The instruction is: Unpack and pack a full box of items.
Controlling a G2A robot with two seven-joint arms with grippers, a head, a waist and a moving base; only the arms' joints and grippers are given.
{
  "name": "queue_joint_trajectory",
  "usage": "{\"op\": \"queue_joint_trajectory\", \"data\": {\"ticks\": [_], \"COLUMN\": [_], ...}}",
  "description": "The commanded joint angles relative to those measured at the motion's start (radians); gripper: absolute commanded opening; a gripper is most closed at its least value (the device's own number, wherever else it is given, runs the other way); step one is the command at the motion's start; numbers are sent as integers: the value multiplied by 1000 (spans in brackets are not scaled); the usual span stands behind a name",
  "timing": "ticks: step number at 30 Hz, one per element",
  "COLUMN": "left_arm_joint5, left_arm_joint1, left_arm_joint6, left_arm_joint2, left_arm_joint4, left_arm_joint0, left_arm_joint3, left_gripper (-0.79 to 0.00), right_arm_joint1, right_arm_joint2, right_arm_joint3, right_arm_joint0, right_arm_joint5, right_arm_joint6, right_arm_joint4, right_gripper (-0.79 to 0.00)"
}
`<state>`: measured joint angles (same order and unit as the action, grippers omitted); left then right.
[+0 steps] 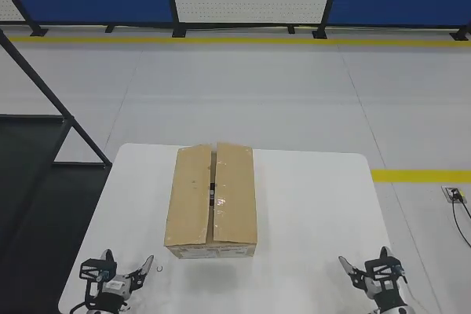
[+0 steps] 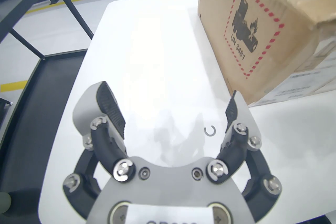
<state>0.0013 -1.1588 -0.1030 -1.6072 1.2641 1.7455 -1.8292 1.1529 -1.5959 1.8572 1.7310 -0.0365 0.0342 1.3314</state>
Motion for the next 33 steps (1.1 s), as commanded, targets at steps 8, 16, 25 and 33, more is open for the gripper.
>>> {"op": "queue_joint_trajectory", "data": {"ticks": [8, 16, 25, 33], "left_arm_joint5": [38, 46, 107, 145], "left_arm_joint1": [-7, -8, -24, -34], "left_arm_joint6": [-25, -10, -2, -8], "left_arm_joint2": [1, 3, 68, 88], "left_arm_joint4": [-28, -26, -39, -76], "left_arm_joint0": [5, -1, -125, -164], "left_arm_joint3": [-29, -20, 42, 73], "left_gripper": [0, 0, 0, 0], "right_arm_joint1": [0, 0, 10, 13], "right_arm_joint2": [4, 4, 33, 30], "right_arm_joint3": [60, 58, 42, 52], "right_arm_joint0": [17, 14, -30, -30], "right_arm_joint5": [-54, -52, -32, -106], "right_arm_joint6": [-9, -10, -15, 49], "right_arm_joint4": [10, 9, -53, -132], "right_gripper": [0, 0, 0, 0]}}
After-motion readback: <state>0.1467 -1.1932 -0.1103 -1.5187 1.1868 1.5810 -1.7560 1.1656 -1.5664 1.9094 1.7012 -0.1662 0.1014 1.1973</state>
